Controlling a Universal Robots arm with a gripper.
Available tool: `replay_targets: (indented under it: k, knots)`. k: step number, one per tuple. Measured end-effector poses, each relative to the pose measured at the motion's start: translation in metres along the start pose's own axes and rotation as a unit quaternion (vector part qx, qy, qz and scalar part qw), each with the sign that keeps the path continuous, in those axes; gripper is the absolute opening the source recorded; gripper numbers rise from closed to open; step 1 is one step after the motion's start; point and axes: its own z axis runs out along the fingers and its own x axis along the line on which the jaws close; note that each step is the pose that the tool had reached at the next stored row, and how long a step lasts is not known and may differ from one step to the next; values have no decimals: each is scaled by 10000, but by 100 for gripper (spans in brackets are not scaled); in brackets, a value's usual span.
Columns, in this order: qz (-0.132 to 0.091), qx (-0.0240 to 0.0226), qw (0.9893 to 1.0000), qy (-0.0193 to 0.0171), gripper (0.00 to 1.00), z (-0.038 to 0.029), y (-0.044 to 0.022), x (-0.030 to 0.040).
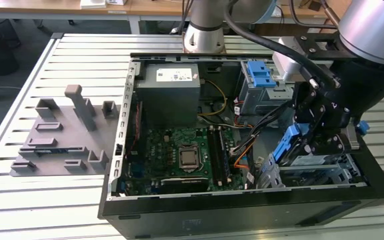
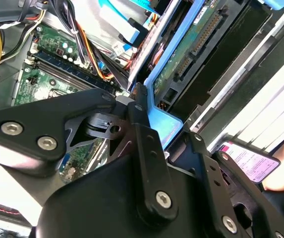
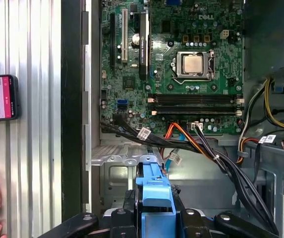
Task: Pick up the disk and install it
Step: 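Insert the disk into the insertion slot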
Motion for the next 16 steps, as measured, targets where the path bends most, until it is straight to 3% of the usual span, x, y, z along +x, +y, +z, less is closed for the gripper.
replay_targets:
  k: [7, 9, 11, 12, 16]
  knots:
    - [0, 0, 10000, 1, 36, 14, 0, 0]
    - [0, 0, 10000, 1, 43, 14, 0, 0]
    - [0, 0, 10000, -2, 43, 21, 0, 0]
    - [0, 0, 10000, -1, 50, 35, 0, 0]
    - [0, -1, 10000, -1, 49, 101, 0, 1]
